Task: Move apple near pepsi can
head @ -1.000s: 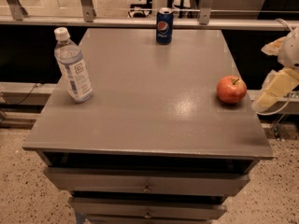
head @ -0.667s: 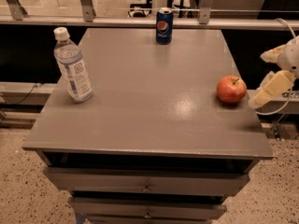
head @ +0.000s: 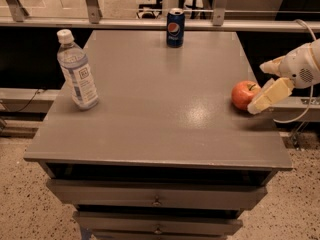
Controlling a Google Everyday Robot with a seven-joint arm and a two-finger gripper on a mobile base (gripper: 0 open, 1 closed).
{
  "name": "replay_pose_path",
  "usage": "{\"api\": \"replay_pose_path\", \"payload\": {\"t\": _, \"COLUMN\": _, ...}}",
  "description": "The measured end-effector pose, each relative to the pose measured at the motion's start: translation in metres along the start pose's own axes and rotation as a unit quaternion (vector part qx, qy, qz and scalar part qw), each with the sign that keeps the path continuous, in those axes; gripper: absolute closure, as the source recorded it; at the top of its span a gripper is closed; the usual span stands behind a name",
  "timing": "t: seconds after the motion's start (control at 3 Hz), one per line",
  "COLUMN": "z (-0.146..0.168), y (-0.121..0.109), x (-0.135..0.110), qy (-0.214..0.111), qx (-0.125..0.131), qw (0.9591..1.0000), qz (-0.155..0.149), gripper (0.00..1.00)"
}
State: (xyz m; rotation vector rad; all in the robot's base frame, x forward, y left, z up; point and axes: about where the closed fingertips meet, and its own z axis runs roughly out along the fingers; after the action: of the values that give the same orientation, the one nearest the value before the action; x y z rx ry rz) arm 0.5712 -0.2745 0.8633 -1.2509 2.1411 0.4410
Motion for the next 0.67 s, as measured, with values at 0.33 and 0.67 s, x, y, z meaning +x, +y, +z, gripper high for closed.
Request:
{"api": "replay_pose_path", "payload": {"t": 0.33, "z": 0.0251, "y": 0.0078, "x": -0.0035, "qy": -0.006, "qx": -0.009, "qw": 0.9999, "qz": -0.011, "gripper": 0.03}}
{"api": "replay_pose_path", "payload": {"t": 0.67, "z": 0.0320, "y": 0.0058, "x": -0.0029, "qy": -0.008, "qx": -0.001, "qw": 0.9999, "qz": -0.009, "gripper": 0.27}}
